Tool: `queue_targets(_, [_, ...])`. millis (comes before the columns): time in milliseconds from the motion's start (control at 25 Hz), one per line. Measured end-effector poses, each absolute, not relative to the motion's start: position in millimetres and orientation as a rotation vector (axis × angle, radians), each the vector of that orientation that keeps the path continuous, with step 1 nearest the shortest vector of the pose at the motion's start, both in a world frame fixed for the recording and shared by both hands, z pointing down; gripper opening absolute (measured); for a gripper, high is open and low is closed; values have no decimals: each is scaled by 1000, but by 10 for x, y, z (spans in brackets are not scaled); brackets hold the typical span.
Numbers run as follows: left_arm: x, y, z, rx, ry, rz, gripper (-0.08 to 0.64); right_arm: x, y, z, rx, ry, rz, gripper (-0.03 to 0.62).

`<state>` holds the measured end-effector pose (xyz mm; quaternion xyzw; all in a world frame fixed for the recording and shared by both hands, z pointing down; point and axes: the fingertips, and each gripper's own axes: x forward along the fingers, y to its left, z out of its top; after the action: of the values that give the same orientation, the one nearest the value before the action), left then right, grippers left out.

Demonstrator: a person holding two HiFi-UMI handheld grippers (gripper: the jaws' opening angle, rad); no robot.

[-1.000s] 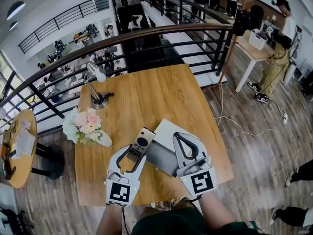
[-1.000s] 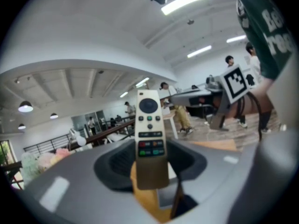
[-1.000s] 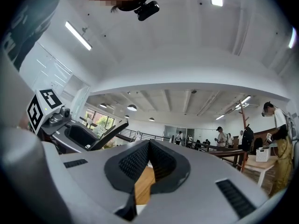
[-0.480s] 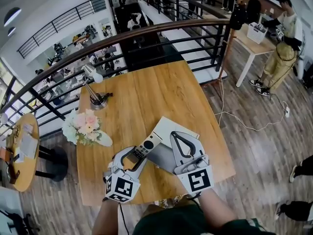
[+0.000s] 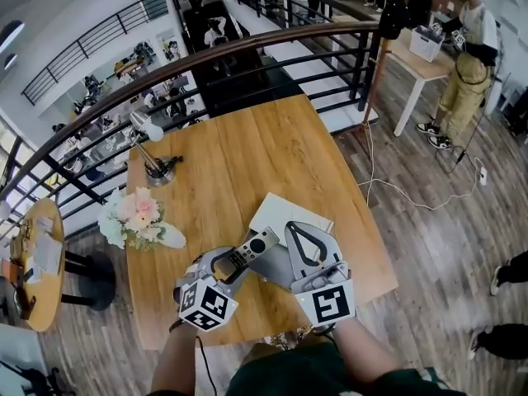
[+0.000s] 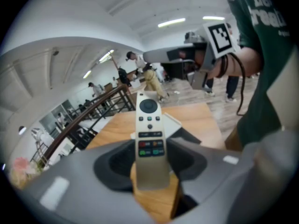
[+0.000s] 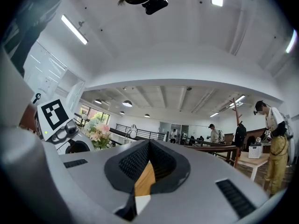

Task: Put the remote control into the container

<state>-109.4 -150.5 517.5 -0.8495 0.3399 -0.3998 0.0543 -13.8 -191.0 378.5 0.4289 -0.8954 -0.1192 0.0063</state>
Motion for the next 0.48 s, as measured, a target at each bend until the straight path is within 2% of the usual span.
queue_targets(480, [-737, -1473, 5699, -2737, 546, -1464, 202, -114, -2055, 3861, 1371, -2760, -363, 16])
